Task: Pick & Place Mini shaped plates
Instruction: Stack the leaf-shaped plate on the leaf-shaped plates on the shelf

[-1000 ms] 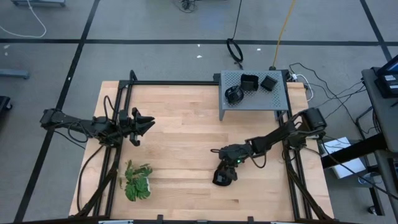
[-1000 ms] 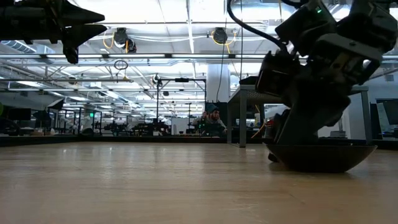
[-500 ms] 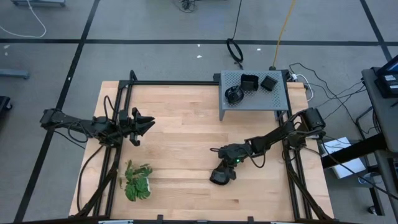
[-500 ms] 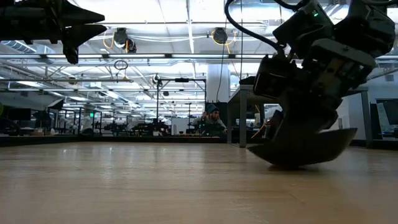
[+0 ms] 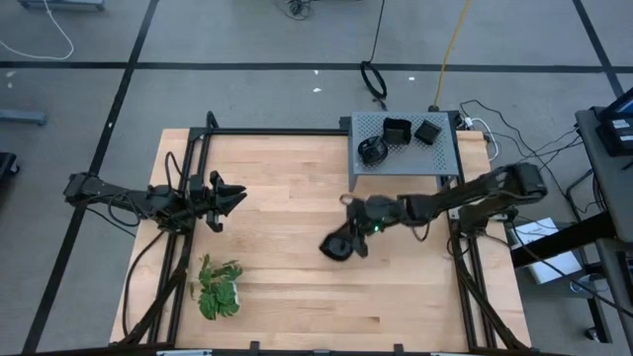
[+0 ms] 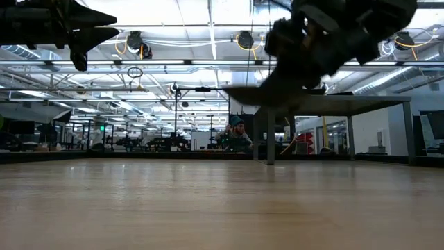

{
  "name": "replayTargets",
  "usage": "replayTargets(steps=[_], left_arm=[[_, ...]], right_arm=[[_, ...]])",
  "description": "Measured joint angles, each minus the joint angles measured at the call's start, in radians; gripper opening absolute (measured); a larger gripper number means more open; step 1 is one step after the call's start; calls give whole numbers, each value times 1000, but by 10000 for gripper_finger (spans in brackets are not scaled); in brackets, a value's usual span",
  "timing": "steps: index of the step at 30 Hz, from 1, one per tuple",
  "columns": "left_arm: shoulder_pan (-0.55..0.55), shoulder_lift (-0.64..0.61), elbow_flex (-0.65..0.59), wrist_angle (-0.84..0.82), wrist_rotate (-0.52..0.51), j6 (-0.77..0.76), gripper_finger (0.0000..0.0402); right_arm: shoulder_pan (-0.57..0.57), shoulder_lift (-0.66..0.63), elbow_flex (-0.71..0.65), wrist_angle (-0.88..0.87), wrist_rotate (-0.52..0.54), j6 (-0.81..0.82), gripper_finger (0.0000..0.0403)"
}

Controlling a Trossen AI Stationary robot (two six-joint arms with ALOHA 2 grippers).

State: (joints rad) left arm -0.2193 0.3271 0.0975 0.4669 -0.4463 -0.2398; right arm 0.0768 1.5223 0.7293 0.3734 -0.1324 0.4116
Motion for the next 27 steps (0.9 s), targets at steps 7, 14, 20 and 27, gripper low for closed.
replayTargets(steps=[7, 14, 20, 27], left_arm=[[0, 0, 0, -1, 0, 0, 115], [0, 0, 0, 0, 0, 0, 115], [0, 0, 0, -1, 0, 0, 115], [0, 0, 0, 0, 0, 0, 115]], right_arm=[[-102, -237, 42, -130, 129, -128, 0], [-234, -416, 111, -246, 188, -326, 0], [-400, -466, 151, -322, 188, -353, 0], [-536, -465, 152, -425, 370, -115, 0]])
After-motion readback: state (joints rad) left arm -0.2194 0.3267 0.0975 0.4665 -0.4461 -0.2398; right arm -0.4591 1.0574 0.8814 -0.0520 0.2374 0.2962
